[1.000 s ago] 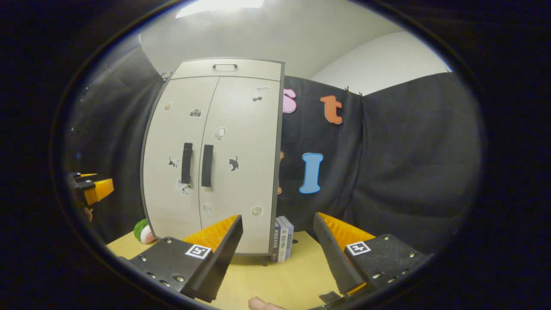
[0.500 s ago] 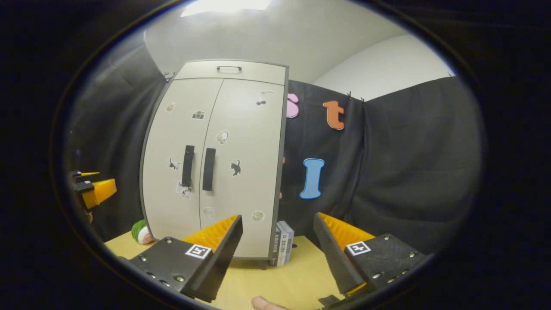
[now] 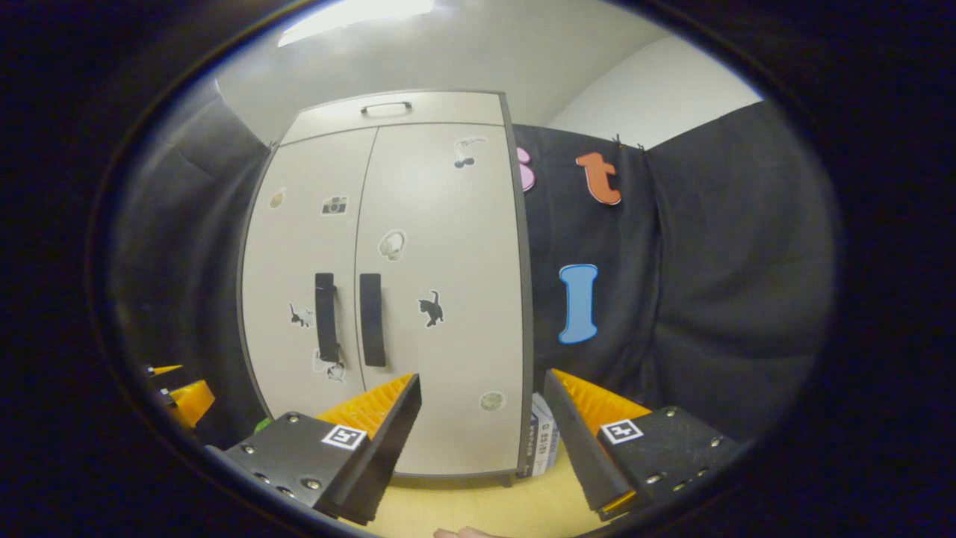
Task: Open the right door of the double-door shoe cabinet with the right hand, and open the left door with the left hand.
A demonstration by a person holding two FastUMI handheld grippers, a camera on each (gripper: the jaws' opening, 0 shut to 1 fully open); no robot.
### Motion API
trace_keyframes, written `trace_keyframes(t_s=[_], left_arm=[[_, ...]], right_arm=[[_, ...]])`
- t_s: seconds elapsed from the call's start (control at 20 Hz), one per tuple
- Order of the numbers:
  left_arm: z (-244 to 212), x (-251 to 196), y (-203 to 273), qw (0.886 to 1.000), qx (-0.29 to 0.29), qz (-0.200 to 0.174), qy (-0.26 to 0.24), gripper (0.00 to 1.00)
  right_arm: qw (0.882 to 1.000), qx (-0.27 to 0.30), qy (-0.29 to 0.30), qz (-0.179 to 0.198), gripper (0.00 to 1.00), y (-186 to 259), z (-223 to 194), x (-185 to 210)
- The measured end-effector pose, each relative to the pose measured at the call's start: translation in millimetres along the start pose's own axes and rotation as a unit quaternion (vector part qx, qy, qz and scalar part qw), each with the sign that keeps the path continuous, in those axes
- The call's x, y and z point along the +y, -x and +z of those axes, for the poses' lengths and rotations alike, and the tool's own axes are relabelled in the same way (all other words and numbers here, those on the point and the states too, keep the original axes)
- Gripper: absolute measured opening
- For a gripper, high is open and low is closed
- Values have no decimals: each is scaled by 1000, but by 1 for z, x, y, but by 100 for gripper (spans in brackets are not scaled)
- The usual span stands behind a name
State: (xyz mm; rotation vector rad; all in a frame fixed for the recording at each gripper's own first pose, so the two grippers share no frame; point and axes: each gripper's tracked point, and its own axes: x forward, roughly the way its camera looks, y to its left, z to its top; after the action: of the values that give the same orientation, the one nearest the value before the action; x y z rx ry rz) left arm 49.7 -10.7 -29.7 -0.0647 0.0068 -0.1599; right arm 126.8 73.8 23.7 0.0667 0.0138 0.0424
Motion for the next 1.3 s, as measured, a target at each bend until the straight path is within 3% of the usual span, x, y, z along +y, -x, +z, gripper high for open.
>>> trace_keyframes(t_s=[0.15,0.35,0.45,0.5,0.65,0.9,1.0,1.1,1.15,1.2,1.25,1.3], left_arm=[[-10,16,-12,1000,8,5,-4,100],[-12,25,-20,1000,5,1,4,96],[-12,30,-22,1000,3,3,-5,93],[-13,32,-21,1000,2,4,-12,96],[-18,36,-19,1000,5,1,-23,96],[-30,49,-19,999,21,13,-22,96],[-32,54,-18,999,23,22,-29,96],[-34,54,-18,999,23,21,-42,96],[-33,53,-17,998,20,21,-49,96],[-32,51,-15,998,16,22,-56,96],[-32,49,-14,998,14,19,-61,96],[-32,45,-12,998,13,15,-61,96]], right_arm=[[1000,9,19,23,98,-44,5,31],[997,-12,53,46,98,-93,21,74],[997,-4,53,56,98,-106,19,94],[997,3,48,62,94,-110,17,102],[997,13,23,73,97,-123,19,125],[998,14,21,54,96,-138,23,139],[998,16,24,54,82,-139,21,147],[998,17,29,47,83,-142,19,148],[999,17,29,29,77,-145,18,141],[999,21,18,32,72,-149,16,142],[998,34,-1,43,58,-151,12,147],[997,46,-28,57,58,-150,10,153]])
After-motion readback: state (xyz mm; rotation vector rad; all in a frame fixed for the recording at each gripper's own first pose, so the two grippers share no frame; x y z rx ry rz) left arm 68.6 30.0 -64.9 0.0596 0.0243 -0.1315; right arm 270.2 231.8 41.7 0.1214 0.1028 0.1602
